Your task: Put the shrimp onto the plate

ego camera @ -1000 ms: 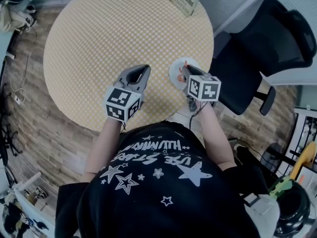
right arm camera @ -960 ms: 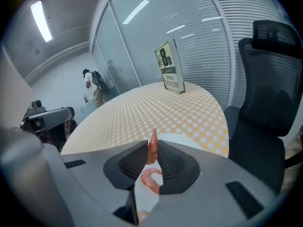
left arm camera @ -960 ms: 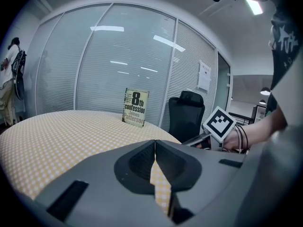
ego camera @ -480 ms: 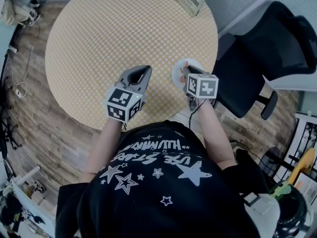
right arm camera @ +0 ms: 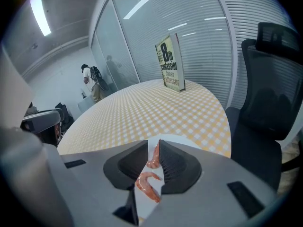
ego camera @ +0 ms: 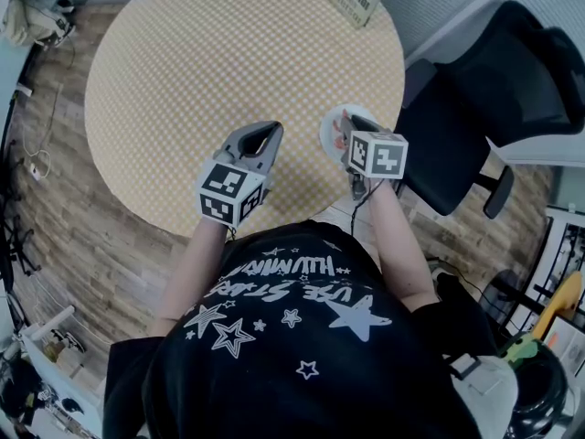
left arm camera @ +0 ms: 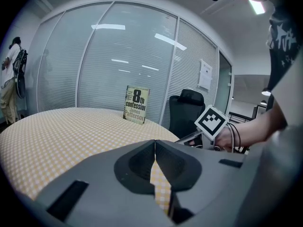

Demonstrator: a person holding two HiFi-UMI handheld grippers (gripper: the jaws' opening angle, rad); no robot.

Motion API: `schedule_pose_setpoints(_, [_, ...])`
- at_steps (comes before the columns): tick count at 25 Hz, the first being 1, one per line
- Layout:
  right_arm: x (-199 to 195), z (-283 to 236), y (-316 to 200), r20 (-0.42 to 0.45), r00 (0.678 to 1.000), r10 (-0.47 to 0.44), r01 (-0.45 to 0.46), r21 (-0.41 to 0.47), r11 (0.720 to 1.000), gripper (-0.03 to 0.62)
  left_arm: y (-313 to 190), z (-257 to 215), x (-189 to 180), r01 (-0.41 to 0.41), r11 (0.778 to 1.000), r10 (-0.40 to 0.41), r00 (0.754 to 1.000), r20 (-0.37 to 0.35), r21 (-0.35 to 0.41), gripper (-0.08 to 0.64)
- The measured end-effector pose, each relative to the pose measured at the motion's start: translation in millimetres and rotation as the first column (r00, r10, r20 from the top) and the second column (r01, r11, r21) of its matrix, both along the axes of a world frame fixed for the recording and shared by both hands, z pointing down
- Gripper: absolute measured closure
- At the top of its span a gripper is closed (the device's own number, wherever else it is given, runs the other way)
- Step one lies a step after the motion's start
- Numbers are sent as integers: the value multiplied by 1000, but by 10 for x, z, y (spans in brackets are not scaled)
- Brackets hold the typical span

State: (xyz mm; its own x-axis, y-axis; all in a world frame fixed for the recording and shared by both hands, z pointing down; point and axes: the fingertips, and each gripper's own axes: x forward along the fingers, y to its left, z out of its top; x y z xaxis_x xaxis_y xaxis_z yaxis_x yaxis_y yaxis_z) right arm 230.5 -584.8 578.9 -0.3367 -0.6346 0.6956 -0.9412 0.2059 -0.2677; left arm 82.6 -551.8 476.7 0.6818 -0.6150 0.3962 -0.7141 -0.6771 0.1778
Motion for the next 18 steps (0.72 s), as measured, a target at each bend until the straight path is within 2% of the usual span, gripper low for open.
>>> schedule_pose_setpoints(7, [35, -251, 124, 12, 998, 60, -61, 87, 994, 535, 113, -76, -86, -10, 1000, 10, 1000, -25, 16, 551])
schedule_pose_setpoints(13, [100, -552, 364, 54, 989, 141, -149, 185, 971, 535, 405, -160, -135, -81, 996, 82, 996, -18, 41, 551])
schedule_pose_setpoints(18, [-78, -643, 736, 76, 988, 132, -144, 200, 969, 537, 641, -256, -390, -69, 996, 71, 997, -33, 51, 551])
